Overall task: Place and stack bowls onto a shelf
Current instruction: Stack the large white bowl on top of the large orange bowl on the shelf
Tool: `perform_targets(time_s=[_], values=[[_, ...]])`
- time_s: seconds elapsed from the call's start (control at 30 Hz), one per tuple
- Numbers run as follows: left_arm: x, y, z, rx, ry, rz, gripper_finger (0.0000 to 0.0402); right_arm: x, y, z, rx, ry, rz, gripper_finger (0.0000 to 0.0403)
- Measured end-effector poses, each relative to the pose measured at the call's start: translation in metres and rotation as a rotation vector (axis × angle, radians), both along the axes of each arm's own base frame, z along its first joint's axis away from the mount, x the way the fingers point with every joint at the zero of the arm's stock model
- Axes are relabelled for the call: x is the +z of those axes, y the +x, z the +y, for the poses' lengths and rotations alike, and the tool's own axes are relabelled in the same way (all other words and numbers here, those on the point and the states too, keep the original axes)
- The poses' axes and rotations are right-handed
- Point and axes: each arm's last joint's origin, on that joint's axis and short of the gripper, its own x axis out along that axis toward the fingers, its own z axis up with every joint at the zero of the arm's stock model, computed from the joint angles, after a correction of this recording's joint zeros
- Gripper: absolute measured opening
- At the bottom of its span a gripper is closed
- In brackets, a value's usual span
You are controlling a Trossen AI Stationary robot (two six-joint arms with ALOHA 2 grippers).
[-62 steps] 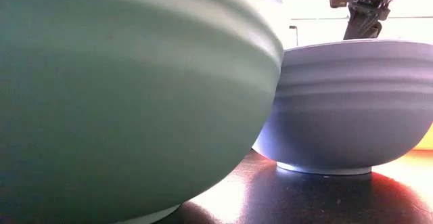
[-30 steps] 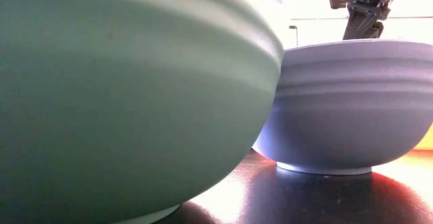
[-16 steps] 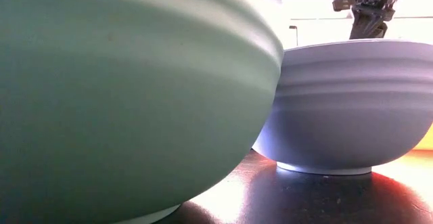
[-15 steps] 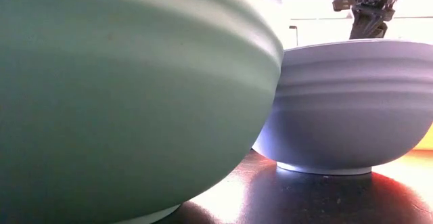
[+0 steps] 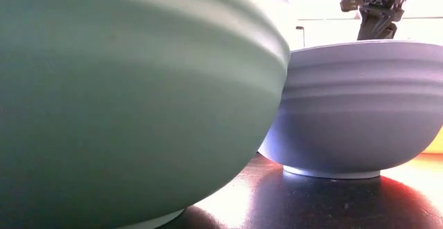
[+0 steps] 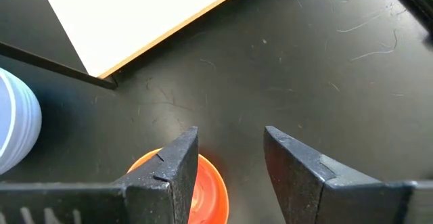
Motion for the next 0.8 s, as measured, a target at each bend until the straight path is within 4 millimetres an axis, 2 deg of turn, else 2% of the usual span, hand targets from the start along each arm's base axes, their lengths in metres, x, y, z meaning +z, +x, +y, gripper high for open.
perform_targets(time_s=[0.17,0.5,0.63,0.8], values=[[-0.01,0.002,0.008,0.03,0.042,0.064,0.015,0.0,0.0,0.0,0.0,0.0,-0.001,0.0155],[-0.043,0.005,0.026,0.081,0.039,0.212,0.0148,0.0,0.0,0.0,0.0,0.0,-0.001,0.0155],[-0.049,0.007,0.027,0.057,0.027,0.239,0.0108,0.0,0.0,0.0,0.0,0.0,-0.001,0.0155],[-0.051,0.009,0.026,0.045,-0.039,0.203,0.0013,0.0,0.0,0.0,0.0,0.0,-0.001,0.0155]])
